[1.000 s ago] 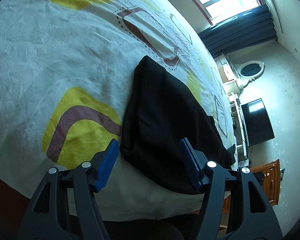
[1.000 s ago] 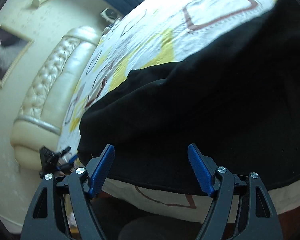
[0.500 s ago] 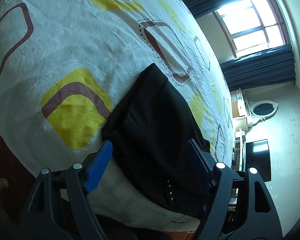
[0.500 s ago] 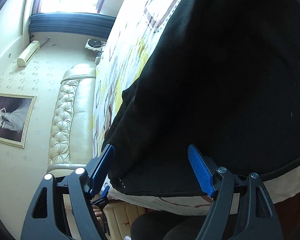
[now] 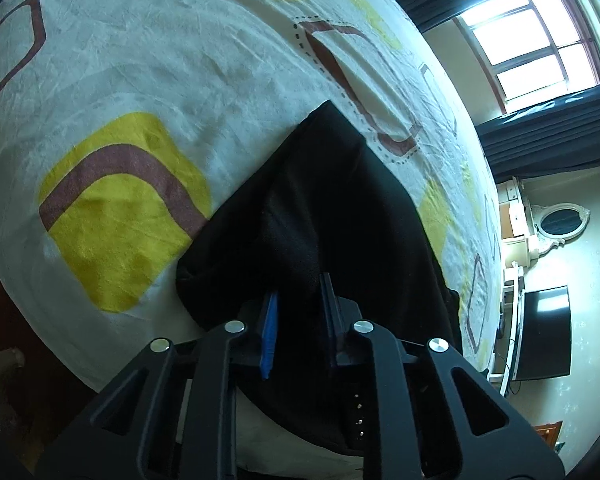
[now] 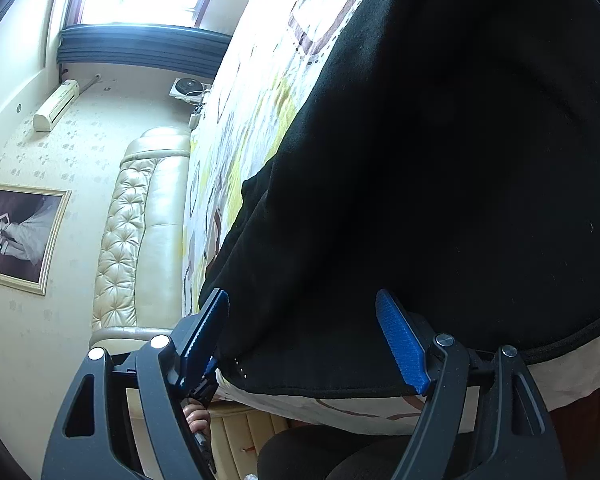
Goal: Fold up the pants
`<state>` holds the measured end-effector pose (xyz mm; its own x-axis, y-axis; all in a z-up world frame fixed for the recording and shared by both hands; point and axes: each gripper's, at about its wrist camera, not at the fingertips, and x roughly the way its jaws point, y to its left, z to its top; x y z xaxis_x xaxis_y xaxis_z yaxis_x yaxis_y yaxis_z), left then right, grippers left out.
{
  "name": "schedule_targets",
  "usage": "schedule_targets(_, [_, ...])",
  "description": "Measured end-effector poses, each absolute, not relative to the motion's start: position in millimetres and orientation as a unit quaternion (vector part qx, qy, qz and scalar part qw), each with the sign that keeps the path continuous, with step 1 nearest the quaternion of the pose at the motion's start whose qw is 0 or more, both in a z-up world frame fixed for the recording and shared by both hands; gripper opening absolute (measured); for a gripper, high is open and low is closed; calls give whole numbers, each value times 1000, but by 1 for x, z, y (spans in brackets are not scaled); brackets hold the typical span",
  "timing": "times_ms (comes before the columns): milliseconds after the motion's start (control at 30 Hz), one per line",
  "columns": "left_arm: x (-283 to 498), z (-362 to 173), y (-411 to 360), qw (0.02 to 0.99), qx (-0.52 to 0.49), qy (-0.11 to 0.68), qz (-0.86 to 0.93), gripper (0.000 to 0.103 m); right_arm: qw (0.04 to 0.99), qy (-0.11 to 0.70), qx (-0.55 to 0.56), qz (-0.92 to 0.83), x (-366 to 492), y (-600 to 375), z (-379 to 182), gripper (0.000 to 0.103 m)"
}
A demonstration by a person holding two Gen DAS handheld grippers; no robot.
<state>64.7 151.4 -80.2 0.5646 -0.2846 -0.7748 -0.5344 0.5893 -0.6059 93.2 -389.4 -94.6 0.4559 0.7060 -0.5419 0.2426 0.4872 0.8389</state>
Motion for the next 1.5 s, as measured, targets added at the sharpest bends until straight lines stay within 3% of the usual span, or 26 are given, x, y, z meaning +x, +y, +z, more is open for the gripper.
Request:
schedule_targets(233, [65,-80,147,767,-443,454,96,13,724,475,476,153,106,-379,-92,75])
schedule_targets(267, [65,-81,148,765,-446,454,96,13,726,473,476,147,108,-377,-95,72])
schedule_targets(333, [65,-83,150,761,-454,453,95,13,725,481,477,128,110,-373,-104,53])
schedule_targets(433, [63,-84,152,754,-468,452,92,13,730,471,483,111,104,-370,-113,42])
schedule_targets(567, [63,-87,153,752,-472,453,89,13,729,446,509,101,99,-378,-116,38])
schedule_targets(833, [63,-89,156,745,-482,453,84,13,721,422,537,116,98,-374,-122,40])
schedule_targets(900, [62,-88,156,746,-480,453,84,13,729,418,531,106,95,-375,-119,23])
schedule_targets(1000, [61,-83,158,752,-471,453,83,11,733,408,534,104,80,-380,-113,12])
schedule_targets(1167, [47,-71,161,755,-463,457,86,11,747,393,523,118,43,-386,-96,10])
schedule_targets(1367, [30,-75,166,756,-452,467,76,11,725,428,530,108,1,-382,-122,9])
schedule_targets(1433, [29,-78,169,755,-455,466,73,11,716,432,538,102,-6,-385,-134,2])
schedule_targets(1500, [28,-79,171,750,-466,464,70,11,709,426,551,111,-7,-389,-136,1])
